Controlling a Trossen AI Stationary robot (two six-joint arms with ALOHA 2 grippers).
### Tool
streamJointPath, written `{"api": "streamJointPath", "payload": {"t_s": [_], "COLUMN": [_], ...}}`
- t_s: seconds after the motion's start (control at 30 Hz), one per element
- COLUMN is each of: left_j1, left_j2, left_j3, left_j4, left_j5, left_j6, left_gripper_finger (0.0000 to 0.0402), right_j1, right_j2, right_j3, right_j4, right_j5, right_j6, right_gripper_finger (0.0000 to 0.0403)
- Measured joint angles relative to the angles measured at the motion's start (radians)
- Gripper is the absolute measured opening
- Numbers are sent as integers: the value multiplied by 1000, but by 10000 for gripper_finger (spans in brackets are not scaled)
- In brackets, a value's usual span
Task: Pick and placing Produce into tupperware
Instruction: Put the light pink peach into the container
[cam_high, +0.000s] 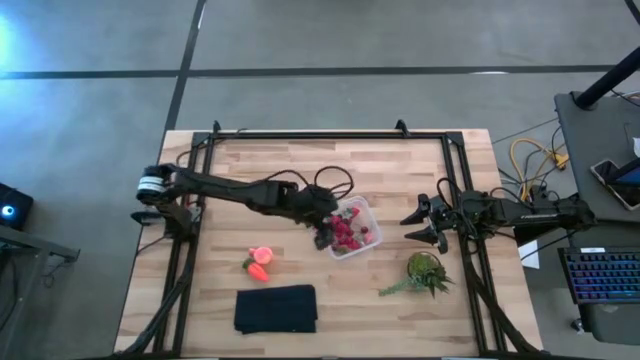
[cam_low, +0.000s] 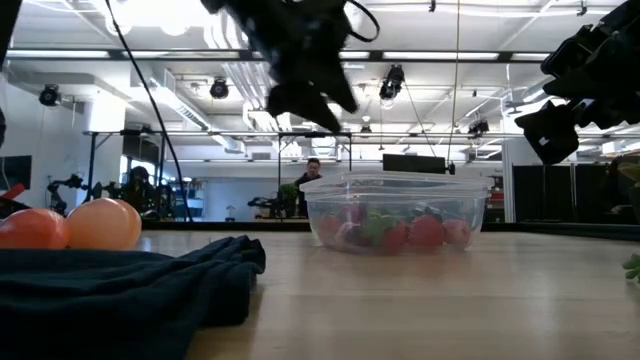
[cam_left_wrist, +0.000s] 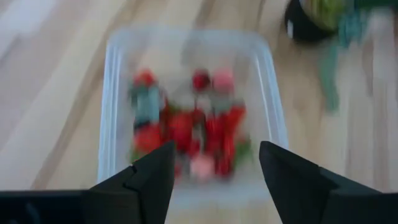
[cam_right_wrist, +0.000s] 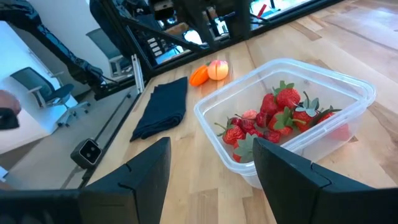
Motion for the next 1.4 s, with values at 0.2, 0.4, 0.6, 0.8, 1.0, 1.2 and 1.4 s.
{"api": "streamJointPath", "payload": {"t_s": [0.2, 0.4, 0.6, 0.8, 1.0, 1.2, 1.4], "left_j1": [-63, -154, -230, -261, -261, -272, -291], "left_j2": [-85, -146, -165, -142, -106, -94, -100], "left_j3": [-14, -28, -41, -56, -123, -181, -208], "left_j4": [-388, -707, -747, -742, -740, -649, -597], "left_j5": [2, 0, -6, -22, 0, 26, -30], "left_j6": [-1, -84, -199, -263, -265, -290, -289], "left_gripper_finger": [216, 216, 222, 254, 283, 286, 286], "right_j1": [0, 0, 0, 0, 0, 0, 0], "right_j2": [-1, 0, 0, 1, 0, 0, 0], "right_j3": [0, 0, 0, 0, 0, 0, 0], "right_j4": [0, 0, 0, 1, 0, 0, 0], "right_j5": [0, 0, 0, 0, 0, 0, 0], "right_j6": [0, 0, 0, 0, 0, 0, 0], "right_gripper_finger": [219, 219, 219, 219, 219, 219, 219]}}
